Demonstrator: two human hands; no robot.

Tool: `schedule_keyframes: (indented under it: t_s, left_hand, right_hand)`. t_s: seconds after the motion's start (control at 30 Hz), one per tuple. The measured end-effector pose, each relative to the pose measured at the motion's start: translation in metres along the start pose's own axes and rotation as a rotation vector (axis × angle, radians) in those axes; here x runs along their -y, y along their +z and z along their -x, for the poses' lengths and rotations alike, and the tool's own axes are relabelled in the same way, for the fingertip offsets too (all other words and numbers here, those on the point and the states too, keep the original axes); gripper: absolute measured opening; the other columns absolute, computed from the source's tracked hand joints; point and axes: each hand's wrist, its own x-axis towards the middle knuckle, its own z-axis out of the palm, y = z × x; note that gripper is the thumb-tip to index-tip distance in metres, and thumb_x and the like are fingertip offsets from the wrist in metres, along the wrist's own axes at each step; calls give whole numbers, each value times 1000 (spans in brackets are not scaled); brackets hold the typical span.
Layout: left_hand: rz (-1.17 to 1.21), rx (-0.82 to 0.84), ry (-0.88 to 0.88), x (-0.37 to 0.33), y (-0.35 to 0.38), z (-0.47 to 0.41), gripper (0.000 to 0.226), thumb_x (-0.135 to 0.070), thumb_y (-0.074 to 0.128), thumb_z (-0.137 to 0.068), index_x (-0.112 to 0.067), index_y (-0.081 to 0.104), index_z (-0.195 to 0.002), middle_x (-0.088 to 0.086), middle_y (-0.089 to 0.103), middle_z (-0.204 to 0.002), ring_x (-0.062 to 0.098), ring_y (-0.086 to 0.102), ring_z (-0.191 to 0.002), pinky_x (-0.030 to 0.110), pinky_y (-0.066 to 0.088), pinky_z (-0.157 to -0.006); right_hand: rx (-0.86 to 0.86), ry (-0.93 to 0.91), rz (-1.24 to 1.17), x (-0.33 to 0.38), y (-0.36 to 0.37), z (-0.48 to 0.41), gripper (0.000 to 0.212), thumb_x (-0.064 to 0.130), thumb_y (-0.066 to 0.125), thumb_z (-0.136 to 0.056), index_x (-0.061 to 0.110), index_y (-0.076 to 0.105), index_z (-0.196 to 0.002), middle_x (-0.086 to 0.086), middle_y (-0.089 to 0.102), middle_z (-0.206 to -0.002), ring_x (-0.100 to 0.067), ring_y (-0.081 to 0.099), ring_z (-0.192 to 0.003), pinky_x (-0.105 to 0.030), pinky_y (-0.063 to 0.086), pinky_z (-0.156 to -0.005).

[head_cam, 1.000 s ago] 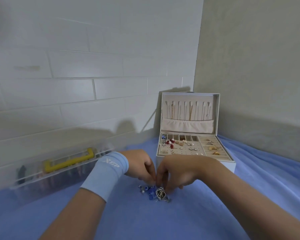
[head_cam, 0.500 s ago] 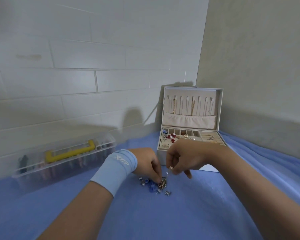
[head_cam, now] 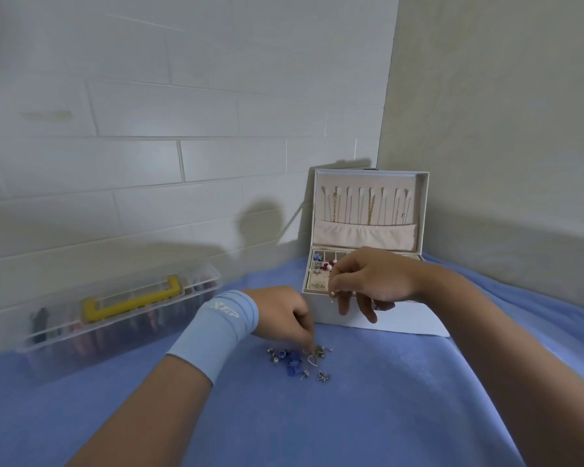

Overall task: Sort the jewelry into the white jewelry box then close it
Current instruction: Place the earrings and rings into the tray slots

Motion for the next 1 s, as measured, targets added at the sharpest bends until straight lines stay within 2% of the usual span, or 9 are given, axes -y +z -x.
schedule_keyframes:
  t_s: [0.13, 0.27, 0.4, 0.5, 0.6, 0.7, 0.8, 0.9, 1.0]
  left_hand:
    - [247, -111, 13, 9, -13, 8, 10, -30, 73, -84, -21, 71, -81, 0, 74, -96, 8, 60, -78, 30, 52, -80]
    - [656, -230, 88, 7, -21, 13, 13, -10, 67, -90, -13, 64, -78, 14, 73, -104, 9, 66, -80, 31, 57, -80]
    - [1015, -307, 185, -1, -31, 5, 17, 1, 58, -94, -5, 57, -79, 26, 72, -99, 28, 71, -85, 36, 58, -75]
    - [1144, -379, 214, -8, -40, -11, 17, 1, 54, -97, -6, 54, -82, 21, 71, -86, 31, 66, -72, 35, 56, -62]
    - [1183, -423, 213, -19, -46, -31, 9, 0, 51, -99, -4, 57, -94, 15, 68, -78, 25, 62, -64, 31, 54, -57]
    - [1111, -407, 186, -27, -49, -52, 19, 0, 47, -101, -3, 63, -112, 9, 66, -79, 19, 60, -61, 26, 52, -55]
    - [971, -402, 126, -34, -51, -71, 29, -1, 41, -102, -5, 69, -109, 4, 61, -76, 15, 54, -57, 23, 45, -50]
    - [929, -403, 76, -41, -52, -85, 30, -6, 41, -100, -8, 71, -101, 2, 56, -72, 13, 49, -55, 20, 38, -45]
    - [724, -392, 90, -44, -50, -94, 22, -21, 53, -98, -13, 72, -105, -2, 53, -66, 13, 49, -60, 21, 42, -53]
  right_hand:
    - [-90, -64, -25, -3, -8, 3, 13, 9, 59, -99, 5, 71, -100, -3, 78, -88, -21, 66, -54, -27, 44, -44]
    - [-237, -110, -121, -8, -21, 5, 11, 7, 65, -95, 6, 76, -98, -5, 77, -84, -19, 65, -55, -24, 43, -41]
    - [-450, -114, -242, -19, -40, 6, 10, 7, 68, -93, 9, 77, -97, -15, 76, -86, -22, 62, -56, -24, 43, -41]
    - [-538, -89, -259, -31, -49, 3, 9, 10, 71, -92, 12, 78, -96, -8, 78, -83, -20, 63, -54, -23, 44, -41]
    - [-539, -48, -245, -42, -50, -3, 9, 13, 73, -91, 16, 79, -97, -9, 78, -82, -26, 60, -55, -25, 44, -44]
    - [-559, -19, -240, -53, -50, -8, 13, 13, 72, -92, 18, 75, -103, -4, 78, -83, -19, 60, -49, -22, 42, -42]
    - [-586, -15, -225, -59, -50, -11, 9, 15, 71, -93, 18, 70, -101, 1, 78, -85, -19, 61, -46, -18, 42, -42]
    - [-630, -36, -262, -61, -49, -14, 3, 15, 74, -91, 16, 72, -93, 1, 77, -81, -18, 60, -45, -21, 43, -44]
    - [-666, -61, -237, -61, -47, -18, 1, 18, 76, -90, 17, 74, -90, 3, 76, -78, -16, 59, -43, -19, 43, -44]
